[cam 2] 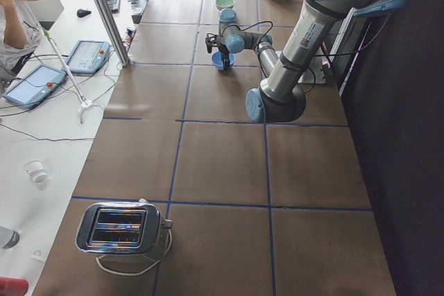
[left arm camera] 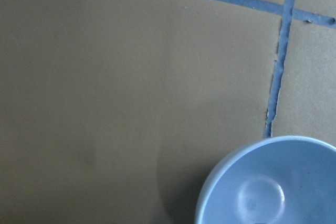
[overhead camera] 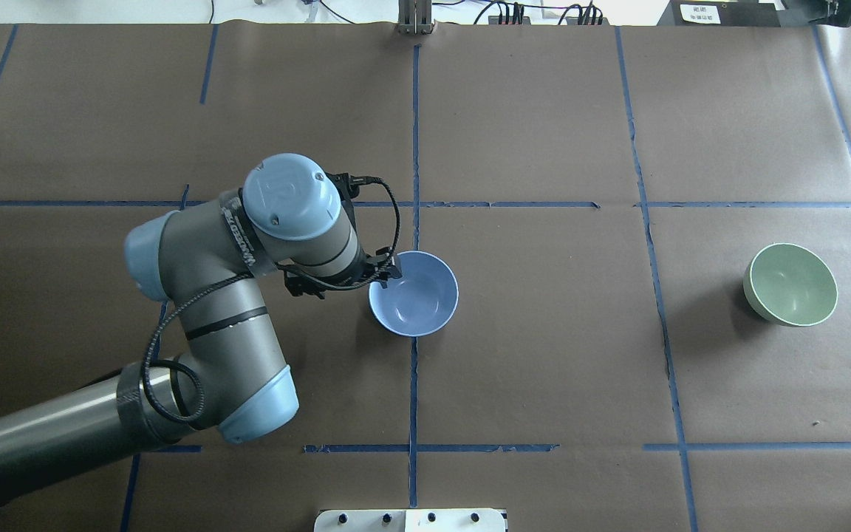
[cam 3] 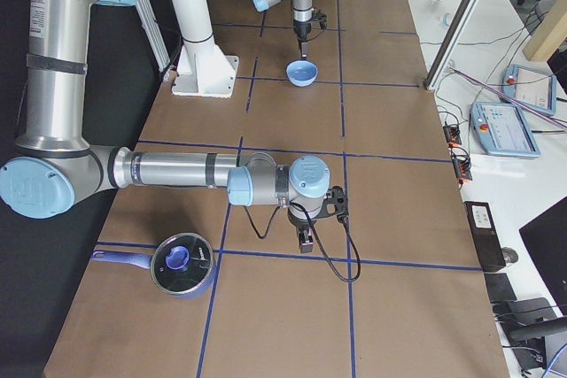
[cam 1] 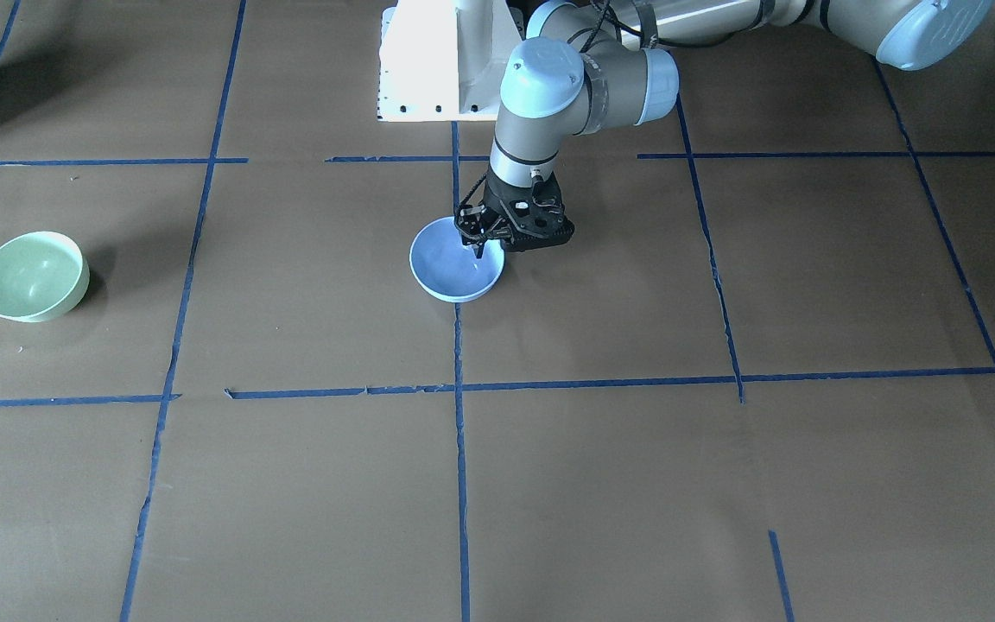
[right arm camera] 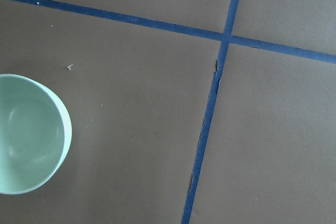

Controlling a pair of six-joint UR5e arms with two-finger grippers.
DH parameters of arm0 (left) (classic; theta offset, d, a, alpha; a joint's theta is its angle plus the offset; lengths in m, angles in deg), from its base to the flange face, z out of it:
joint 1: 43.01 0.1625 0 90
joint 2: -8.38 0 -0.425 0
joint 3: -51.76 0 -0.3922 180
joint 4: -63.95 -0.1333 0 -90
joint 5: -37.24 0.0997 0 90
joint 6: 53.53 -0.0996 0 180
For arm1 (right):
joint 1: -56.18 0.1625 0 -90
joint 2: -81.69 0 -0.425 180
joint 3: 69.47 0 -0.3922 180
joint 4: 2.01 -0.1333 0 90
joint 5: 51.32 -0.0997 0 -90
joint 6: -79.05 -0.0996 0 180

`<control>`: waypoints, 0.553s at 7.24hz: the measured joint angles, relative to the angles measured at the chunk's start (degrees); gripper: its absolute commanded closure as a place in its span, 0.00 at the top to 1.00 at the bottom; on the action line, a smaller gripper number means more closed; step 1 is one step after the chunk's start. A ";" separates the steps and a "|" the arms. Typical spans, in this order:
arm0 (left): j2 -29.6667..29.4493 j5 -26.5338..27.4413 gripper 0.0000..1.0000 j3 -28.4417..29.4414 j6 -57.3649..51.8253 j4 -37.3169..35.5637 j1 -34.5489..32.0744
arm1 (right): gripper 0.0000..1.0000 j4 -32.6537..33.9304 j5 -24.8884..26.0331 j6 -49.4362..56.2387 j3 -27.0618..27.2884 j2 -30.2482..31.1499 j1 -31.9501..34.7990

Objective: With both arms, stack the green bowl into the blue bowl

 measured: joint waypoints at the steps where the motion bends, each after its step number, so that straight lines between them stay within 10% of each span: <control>1: 2.47 -1.16 1.00 -4.96 -8.59 -6.48 -3.02 | 1.00 -0.01 -0.19 -0.31 0.13 -0.11 -0.02; 4: 17.26 -10.26 1.00 -14.59 -43.42 -13.51 -20.29 | 1.00 0.24 -1.54 -2.92 0.82 -1.20 -0.18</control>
